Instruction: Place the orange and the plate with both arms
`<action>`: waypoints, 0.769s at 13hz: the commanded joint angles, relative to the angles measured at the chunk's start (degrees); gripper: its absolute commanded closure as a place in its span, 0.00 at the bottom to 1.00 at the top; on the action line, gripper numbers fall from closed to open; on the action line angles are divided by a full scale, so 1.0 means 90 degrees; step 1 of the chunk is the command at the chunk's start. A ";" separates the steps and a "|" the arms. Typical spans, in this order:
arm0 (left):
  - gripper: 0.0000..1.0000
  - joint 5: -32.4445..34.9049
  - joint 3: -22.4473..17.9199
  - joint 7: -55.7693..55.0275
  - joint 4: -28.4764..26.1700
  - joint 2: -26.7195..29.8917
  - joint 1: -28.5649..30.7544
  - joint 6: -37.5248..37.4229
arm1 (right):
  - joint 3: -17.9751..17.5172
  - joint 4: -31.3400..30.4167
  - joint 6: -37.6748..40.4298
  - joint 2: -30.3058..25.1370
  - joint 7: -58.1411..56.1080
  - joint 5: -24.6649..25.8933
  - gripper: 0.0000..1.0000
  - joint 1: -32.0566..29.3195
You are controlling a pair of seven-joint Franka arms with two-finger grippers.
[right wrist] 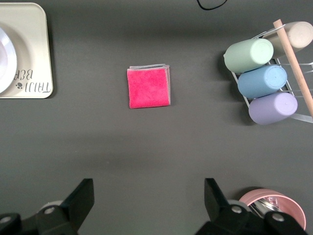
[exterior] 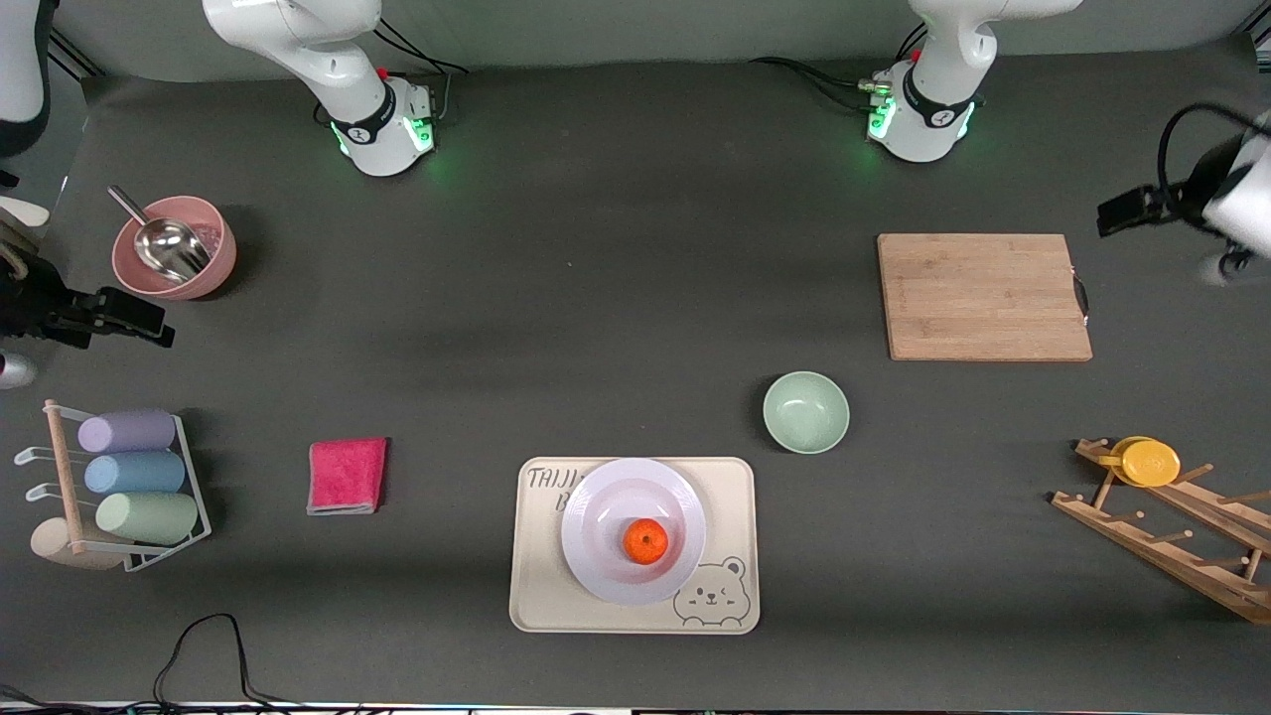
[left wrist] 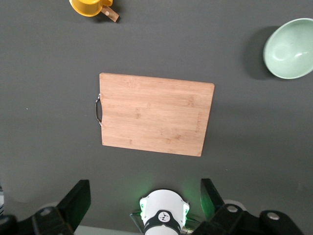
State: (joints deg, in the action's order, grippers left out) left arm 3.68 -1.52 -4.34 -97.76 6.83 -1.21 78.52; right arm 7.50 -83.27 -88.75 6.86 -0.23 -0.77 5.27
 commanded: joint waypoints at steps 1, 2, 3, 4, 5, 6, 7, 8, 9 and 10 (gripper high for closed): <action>0.00 -0.0125 0.0002 -0.0152 -0.0815 0.0743 0.0007 0.0181 | -0.0082 -0.0396 -0.0129 -0.0284 0.0191 0.0184 0.00 -0.0107; 0.00 -0.0203 -0.0007 -0.0152 -0.1011 0.0929 -0.0031 0.0288 | -0.0062 -0.0415 -0.0158 -0.0284 0.0182 0.0174 0.00 -0.0107; 0.00 -0.0271 0.0051 -0.0152 -0.1158 0.1105 0.0074 0.0386 | -0.0033 -0.0415 -0.0168 -0.0274 0.0172 0.0164 0.00 -0.0107; 0.00 -0.0378 0.0322 -0.0152 -0.1169 0.1146 0.0433 0.0416 | 0.0006 -0.0425 -0.0168 -0.0274 0.0172 0.0145 0.00 -0.0116; 0.00 -0.0466 0.0721 -0.0152 -0.1131 0.1136 0.0862 0.0426 | 0.0036 -0.0425 -0.0168 -0.0274 0.0153 0.0135 0.00 -0.0116; 0.00 -0.0438 0.0783 -0.0162 -0.1121 0.1146 0.0905 0.0407 | 0.0045 -0.0425 -0.0159 -0.0284 0.0162 0.0135 0.00 -0.0107; 0.00 -0.0370 0.0774 -0.0153 -0.1111 0.1136 0.0770 0.0387 | 0.0046 -0.0425 -0.0158 -0.0284 0.0172 0.0135 0.00 -0.0097; 0.00 -0.0360 0.0735 -0.0152 -0.1091 0.1136 0.0721 0.0329 | 0.0046 -0.0416 -0.0120 -0.0284 0.0182 0.0135 0.00 -0.0097; 0.00 -0.0360 0.0687 -0.0133 -0.1062 0.1107 0.0662 0.0300 | 0.0046 -0.0415 -0.0100 -0.0284 0.0191 0.0135 0.00 -0.0087; 0.00 -0.0360 0.0667 -0.0143 -0.1043 0.1097 0.0565 0.0270 | 0.0036 -0.0406 -0.0100 -0.0284 0.0201 0.0135 0.00 -0.0068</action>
State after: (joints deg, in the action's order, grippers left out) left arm 0.61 4.69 -4.88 -106.30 15.65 4.85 80.89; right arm 8.12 -85.64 -89.47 5.77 -0.11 -0.64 4.33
